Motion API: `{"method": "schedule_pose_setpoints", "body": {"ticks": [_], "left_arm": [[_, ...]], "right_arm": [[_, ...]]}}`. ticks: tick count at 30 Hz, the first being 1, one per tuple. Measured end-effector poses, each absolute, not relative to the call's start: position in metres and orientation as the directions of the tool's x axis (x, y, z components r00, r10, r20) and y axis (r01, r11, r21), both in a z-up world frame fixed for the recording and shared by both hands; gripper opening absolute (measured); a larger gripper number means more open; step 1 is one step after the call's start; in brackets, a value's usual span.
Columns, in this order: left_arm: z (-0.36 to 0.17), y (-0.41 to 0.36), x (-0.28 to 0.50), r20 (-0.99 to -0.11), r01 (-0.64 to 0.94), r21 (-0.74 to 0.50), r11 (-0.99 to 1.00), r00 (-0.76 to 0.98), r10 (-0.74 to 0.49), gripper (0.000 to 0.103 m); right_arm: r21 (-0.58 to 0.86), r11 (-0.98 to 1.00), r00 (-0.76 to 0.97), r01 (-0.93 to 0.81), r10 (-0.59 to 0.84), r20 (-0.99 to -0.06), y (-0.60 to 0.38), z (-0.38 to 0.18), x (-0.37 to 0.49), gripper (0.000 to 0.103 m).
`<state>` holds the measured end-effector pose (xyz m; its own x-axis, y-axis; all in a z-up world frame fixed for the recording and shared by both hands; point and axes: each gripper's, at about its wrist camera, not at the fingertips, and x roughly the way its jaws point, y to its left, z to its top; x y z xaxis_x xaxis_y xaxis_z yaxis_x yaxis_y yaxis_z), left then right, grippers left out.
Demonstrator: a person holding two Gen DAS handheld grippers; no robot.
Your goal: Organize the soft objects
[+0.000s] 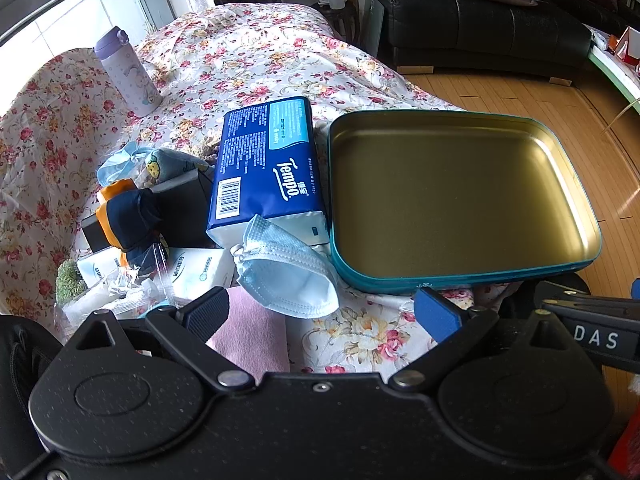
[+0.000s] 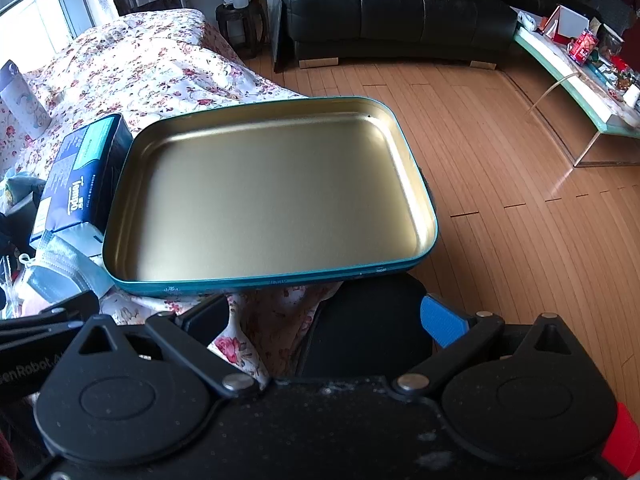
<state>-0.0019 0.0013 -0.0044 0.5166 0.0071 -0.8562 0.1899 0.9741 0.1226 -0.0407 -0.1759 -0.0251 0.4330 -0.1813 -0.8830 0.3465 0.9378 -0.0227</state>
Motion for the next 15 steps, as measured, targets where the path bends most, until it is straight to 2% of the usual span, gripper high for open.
{"method": "schedule_pose_setpoints", "body": {"ticks": [15], "left_arm": [[-0.0052, 0.0024, -0.0013, -0.857, 0.188, 0.123, 0.974, 0.515, 0.009, 0.097]], "right_arm": [[-0.028, 0.939, 0.429, 0.343, -0.183, -0.884, -0.1745, -0.0256, -0.0387, 0.102]]}}
